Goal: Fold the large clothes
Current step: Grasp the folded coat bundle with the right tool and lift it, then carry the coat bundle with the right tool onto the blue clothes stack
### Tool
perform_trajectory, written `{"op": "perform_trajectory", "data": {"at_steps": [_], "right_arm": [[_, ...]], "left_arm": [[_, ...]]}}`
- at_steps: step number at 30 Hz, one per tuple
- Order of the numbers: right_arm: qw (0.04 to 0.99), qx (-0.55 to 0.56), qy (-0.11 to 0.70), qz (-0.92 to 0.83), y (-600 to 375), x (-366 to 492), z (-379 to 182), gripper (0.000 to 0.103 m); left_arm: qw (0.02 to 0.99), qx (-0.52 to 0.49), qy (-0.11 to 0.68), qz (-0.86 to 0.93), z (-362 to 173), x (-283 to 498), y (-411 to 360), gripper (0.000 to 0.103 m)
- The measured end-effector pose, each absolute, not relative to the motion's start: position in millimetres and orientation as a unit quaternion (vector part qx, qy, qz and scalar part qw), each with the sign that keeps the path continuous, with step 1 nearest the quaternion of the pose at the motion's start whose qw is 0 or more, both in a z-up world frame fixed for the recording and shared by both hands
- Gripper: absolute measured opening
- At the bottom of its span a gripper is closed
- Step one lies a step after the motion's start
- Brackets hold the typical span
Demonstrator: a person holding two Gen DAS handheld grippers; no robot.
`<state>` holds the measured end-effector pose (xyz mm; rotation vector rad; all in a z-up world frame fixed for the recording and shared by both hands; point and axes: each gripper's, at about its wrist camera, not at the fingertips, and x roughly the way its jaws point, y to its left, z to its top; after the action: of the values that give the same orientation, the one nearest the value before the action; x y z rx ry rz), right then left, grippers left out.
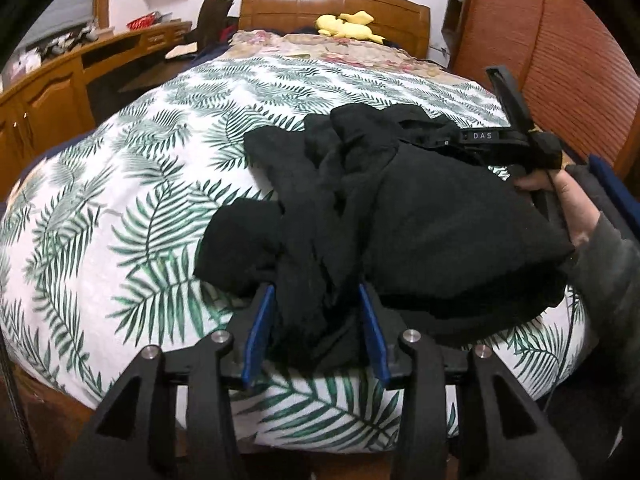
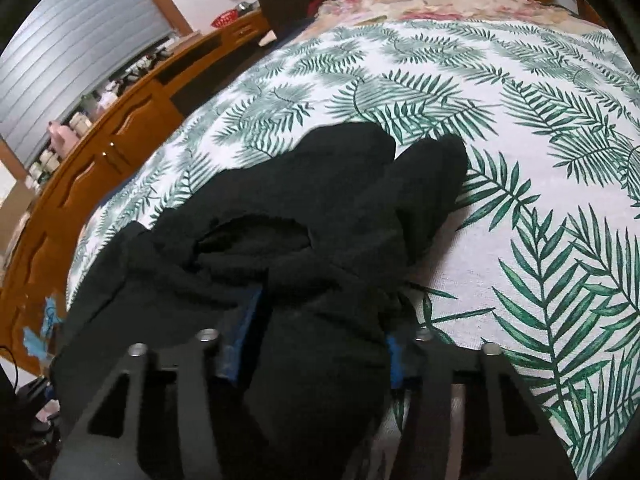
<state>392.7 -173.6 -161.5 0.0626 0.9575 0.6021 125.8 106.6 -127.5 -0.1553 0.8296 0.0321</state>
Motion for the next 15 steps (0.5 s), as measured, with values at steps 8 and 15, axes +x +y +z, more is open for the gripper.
{"op": "perform_trajectory", "data": {"at_steps": [8,15], "right_arm": [[0.874,0.026,0.383,0.296,-183.7,365.0,-119.3,0.019],[0.896,0.027,0.337,0.289,-212.1,337.1,-81.7,0.018]], "left_arm": [[0.924,-0.039,0.38,0.004,-111.1,122.9,97.4,0.005],[0.938,-0.022,0.344,-0.033,-84.2,119.2,66.9,0.004]]}}
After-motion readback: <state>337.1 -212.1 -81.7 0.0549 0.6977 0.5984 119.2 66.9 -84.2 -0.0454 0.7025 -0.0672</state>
